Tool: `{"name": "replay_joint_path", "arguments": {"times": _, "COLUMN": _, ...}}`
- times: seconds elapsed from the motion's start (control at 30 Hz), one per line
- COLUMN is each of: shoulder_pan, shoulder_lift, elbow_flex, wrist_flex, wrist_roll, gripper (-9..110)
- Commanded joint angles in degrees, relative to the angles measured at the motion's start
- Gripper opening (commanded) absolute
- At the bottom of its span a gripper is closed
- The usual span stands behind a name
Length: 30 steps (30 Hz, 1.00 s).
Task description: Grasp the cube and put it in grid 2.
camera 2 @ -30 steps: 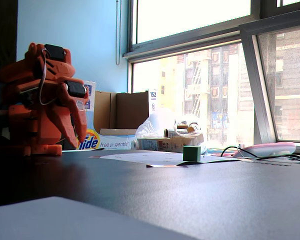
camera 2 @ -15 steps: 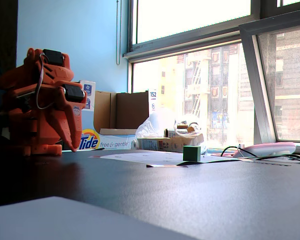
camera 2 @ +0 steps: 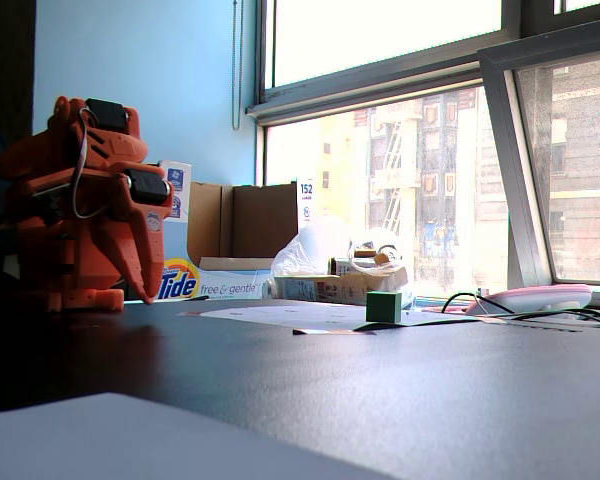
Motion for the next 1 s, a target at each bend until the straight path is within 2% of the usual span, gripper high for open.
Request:
{"name": "replay_joint_path", "arguments": {"times": 0.0, "shoulder_pan": 0.26, "shoulder_lift": 0.09, "elbow_flex": 0.0, "wrist_flex": 0.88, "wrist_roll": 0.18, "gripper": 0}}
{"name": "replay_joint_path", "arguments": {"times": 0.97, "shoulder_pan": -0.09, "shoulder_lift": 0.09, "elbow_flex": 0.0, "wrist_flex": 1.05, "wrist_roll": 0.7, "gripper": 0}}
